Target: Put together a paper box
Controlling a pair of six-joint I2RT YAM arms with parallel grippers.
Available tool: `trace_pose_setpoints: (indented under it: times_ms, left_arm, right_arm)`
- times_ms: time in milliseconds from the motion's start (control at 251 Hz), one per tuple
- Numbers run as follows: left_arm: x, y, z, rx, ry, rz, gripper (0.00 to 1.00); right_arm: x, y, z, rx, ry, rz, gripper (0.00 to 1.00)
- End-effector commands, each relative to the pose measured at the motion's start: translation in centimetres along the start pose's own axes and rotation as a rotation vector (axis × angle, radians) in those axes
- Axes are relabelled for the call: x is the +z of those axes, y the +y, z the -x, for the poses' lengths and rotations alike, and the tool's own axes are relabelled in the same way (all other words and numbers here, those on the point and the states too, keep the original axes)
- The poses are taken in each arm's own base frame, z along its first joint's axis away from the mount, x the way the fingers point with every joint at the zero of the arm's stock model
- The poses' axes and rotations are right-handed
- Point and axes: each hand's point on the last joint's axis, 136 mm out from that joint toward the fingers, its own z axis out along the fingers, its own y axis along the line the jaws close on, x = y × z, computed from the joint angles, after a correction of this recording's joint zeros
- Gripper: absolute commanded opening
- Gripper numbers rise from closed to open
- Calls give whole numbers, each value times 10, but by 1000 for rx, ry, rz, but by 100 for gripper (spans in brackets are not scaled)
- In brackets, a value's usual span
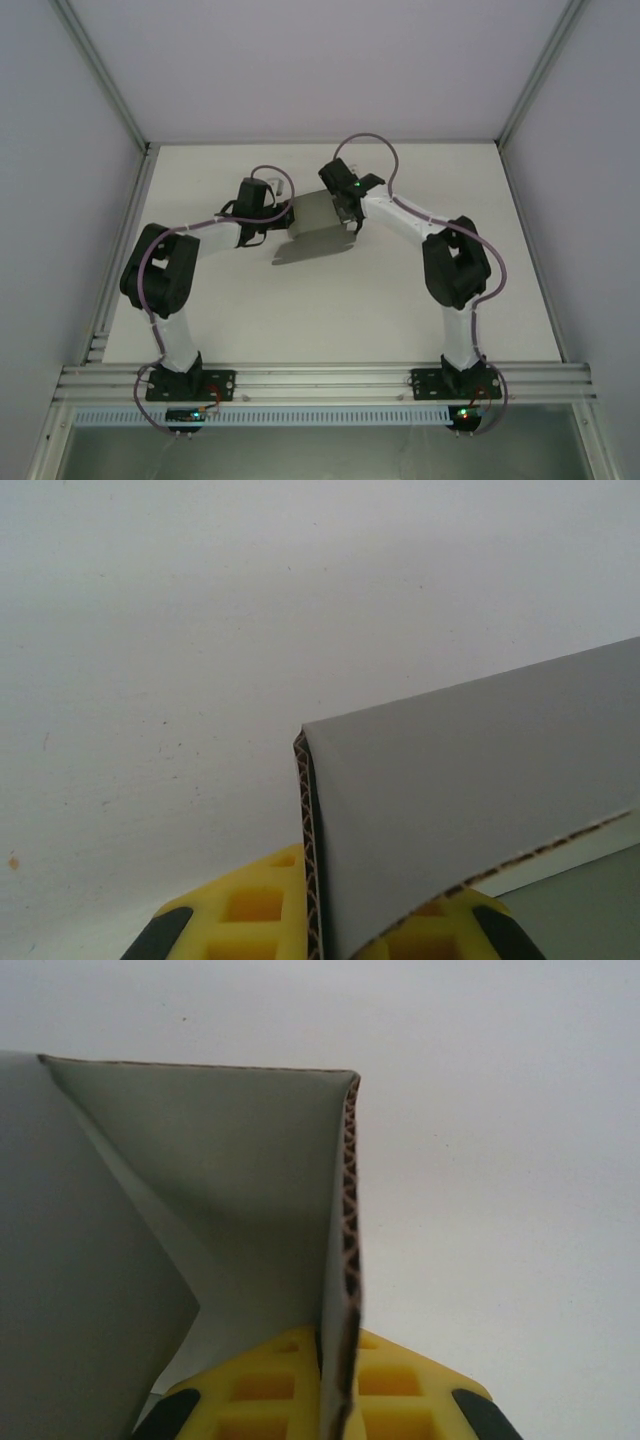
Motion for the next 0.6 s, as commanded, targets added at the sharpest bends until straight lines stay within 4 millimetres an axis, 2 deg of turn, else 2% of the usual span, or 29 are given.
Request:
trace_pose_setpoints:
  times_ms: [0, 72, 144, 196, 263, 335, 387, 471, 531, 595]
  left_arm:
    - [-12, -12, 16, 44, -41, -39, 0]
    - [-13, -9, 15, 47, -39, -34, 0]
    - [-12, -6, 14, 50, -39, -30, 0]
    - [-13, -6, 15, 50, -41, -33, 0]
    - [-13, -7, 14, 54, -39, -46, 0]
    - [-13, -8, 14, 56, -39, -56, 0]
    - [-14, -8, 14, 56, -38, -59, 0]
    - [-15, -10, 15, 55, -40, -67, 0]
    - [-16, -11, 16, 56, -43, -72, 0]
    - [-18, -13, 17, 61, -50, -80, 0]
  right_arm:
    - [-33, -16, 10, -10, -59, 32, 18]
    - [-58, -15, 18, -15, -129, 116, 31]
    - [-84, -17, 19, -27, -186, 203, 36]
    - [-103, -23, 27, -2, -264, 242, 41]
    - [-122, -35, 31, 19, -336, 291, 65]
    - [-131, -57, 28, 63, -365, 308, 80]
    - [-129, -72, 23, 96, -358, 314, 99]
    - [-113, -97, 9, 152, -315, 302, 99]
    - [-94, -114, -5, 205, -249, 276, 99]
    - [-76, -119, -18, 238, -177, 306, 99]
